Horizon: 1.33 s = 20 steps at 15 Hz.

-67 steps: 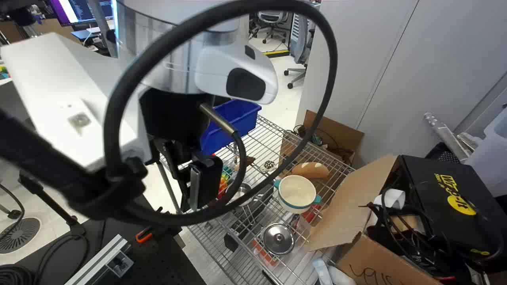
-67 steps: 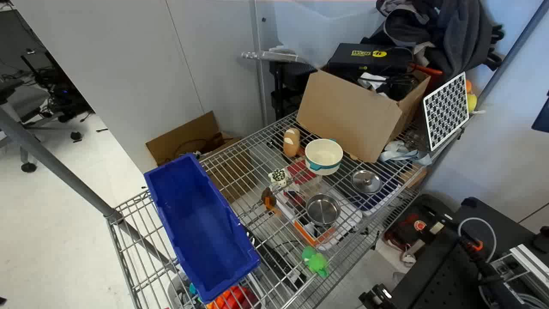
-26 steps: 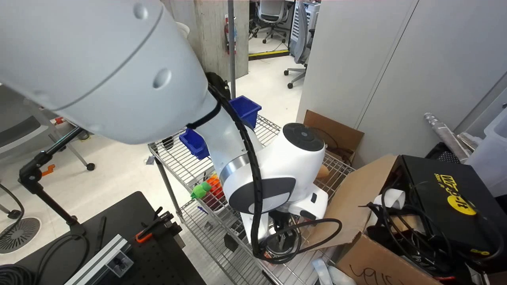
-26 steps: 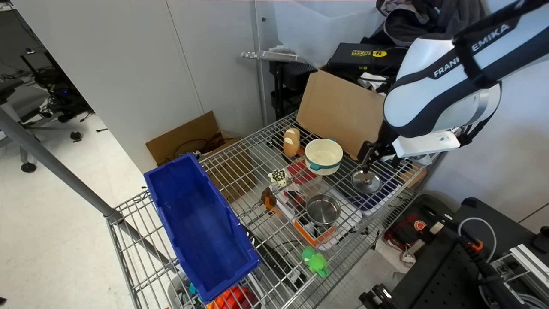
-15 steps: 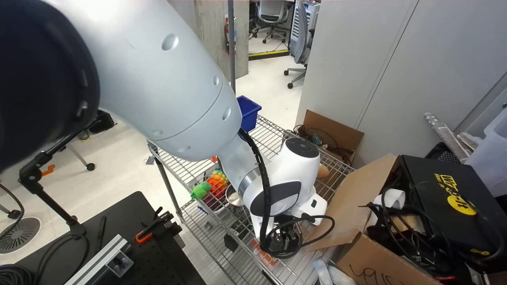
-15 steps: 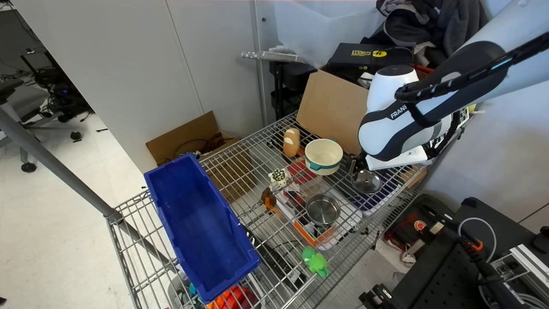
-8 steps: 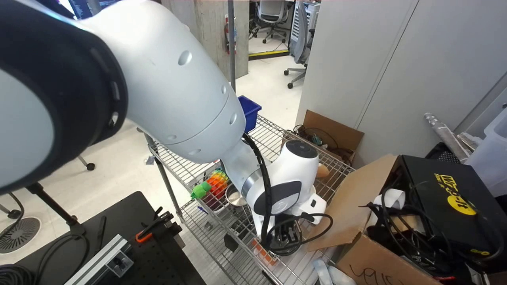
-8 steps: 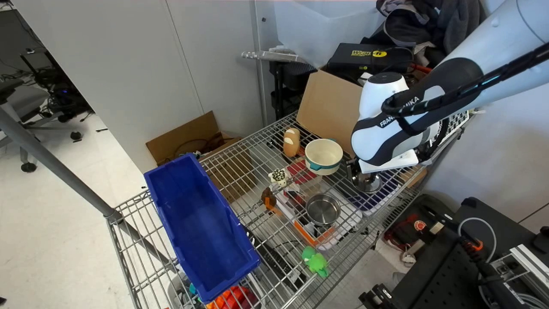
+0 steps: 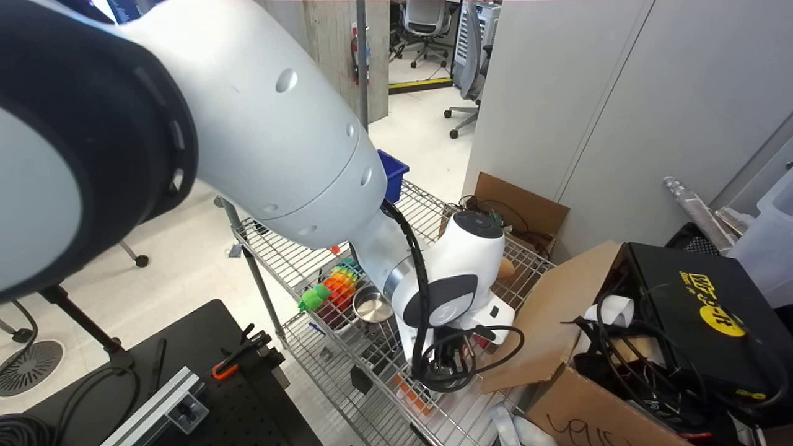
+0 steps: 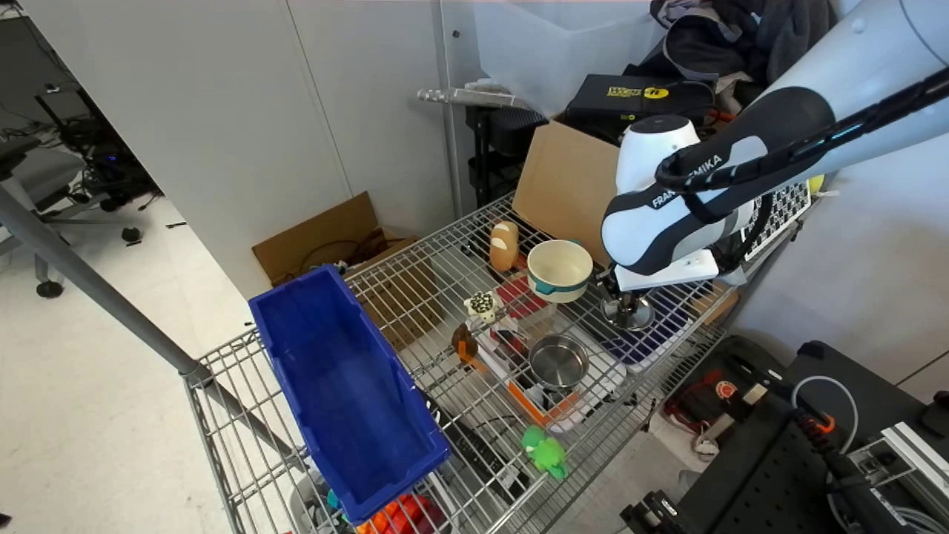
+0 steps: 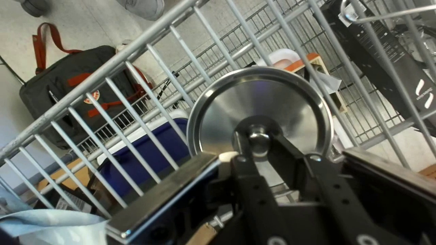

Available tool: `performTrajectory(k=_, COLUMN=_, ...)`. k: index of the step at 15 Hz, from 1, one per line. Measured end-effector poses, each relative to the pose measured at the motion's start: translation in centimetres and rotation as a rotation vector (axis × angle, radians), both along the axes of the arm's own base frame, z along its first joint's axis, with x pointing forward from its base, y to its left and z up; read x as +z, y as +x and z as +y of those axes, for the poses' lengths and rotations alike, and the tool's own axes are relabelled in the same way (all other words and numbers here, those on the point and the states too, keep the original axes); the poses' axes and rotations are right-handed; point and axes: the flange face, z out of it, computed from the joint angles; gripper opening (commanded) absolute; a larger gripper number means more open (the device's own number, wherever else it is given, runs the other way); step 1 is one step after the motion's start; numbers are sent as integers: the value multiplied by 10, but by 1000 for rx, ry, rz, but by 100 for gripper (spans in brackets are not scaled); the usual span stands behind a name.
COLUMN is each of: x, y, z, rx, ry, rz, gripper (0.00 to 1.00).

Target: Put the lid on the pot.

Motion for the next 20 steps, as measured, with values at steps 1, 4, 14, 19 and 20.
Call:
performTrajectory(k=1, x=6, y=1, z=2, rx=2, ry=2, rz=-8, gripper=6)
performTrajectory(k=4, x=45, y=1, z=11, rx=24, ry=20, rz=-50, gripper=6)
performTrajectory(k=14, x=97, y=-28, z=135, rx=183, ry=99, rz=-73, gripper=6)
performTrajectory(k=19, x=65, y=-38, z=173, rx=210, ry=90, rz=-25, gripper=6)
performTrajectory(k=20, x=59, y=-39, z=177, rx=213, ry=87, rz=-25, gripper=6)
